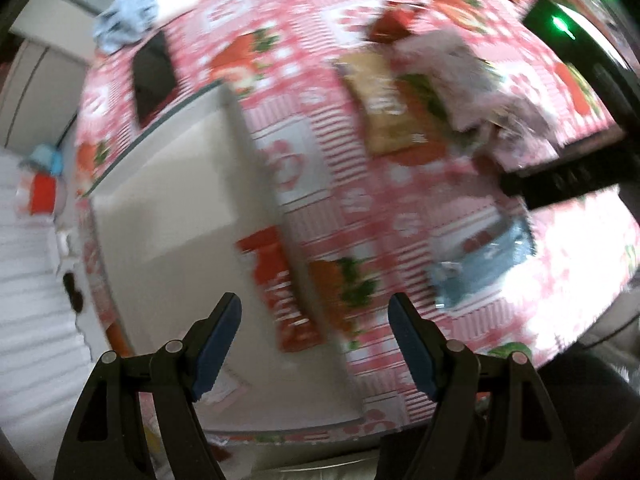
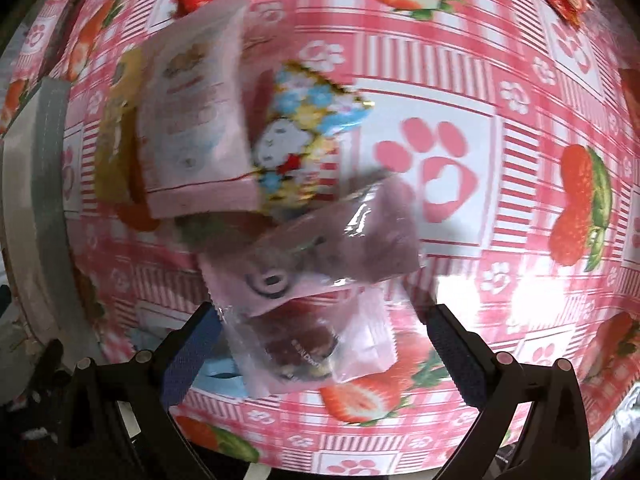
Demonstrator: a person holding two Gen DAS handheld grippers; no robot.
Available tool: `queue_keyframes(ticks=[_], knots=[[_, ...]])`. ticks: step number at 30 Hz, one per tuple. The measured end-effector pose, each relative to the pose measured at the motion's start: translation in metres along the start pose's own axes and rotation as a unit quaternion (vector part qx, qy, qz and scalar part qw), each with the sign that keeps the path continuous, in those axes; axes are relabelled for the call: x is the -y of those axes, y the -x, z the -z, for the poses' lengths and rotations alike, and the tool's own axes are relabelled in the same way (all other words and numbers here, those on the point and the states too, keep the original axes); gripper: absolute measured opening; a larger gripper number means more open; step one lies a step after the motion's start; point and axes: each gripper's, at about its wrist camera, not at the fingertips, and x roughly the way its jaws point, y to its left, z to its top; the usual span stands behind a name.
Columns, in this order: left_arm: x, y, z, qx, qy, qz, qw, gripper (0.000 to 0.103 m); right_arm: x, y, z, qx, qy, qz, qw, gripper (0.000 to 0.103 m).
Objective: Organize snacks
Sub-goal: 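Move the right tool to the clear candy packet while the left tool approaches the blue packet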
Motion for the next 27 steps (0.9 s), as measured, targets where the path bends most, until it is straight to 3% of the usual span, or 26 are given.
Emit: queue_keyframes(ticks=[5,11,18,22,25,27], knots=[[0.036,-0.002,-0.006,0.023,-0.067,0.008,0.9974,0.079,0.039,-0.004,0.008,0.000,-0.020,0.023,1.000,0.103],[0.079,-0.010,-0.011,0.051,-0.147,0.000,0.9878,0.079,0.090,-0.006,0.027,-0.005,-0.056,0.017,0.998,0.103],[0.114,-0.019,-0.020,0.073,-0.184,0.013,0.9801,0.082,0.130,0.001,0.050,0.004,-0.098,0.001,0.995,0.103],[0.118,-0.027,-0.029,0.061,-0.156,0.018,0.9857,0.082,0.155,0.008,0.066,0.010,-0.131,-0.022,0.991,0.103],[0.095,-0.040,-0.039,0.027,-0.072,0.039,0.9963,0.086,0.188,0.018,0.079,0.017,-0.183,-0.049,0.982,0.103],[0.075,-0.045,-0.043,0.014,-0.017,0.052,0.9984,0.086,0.212,0.023,0.087,0.023,-0.215,-0.061,0.974,0.103]])
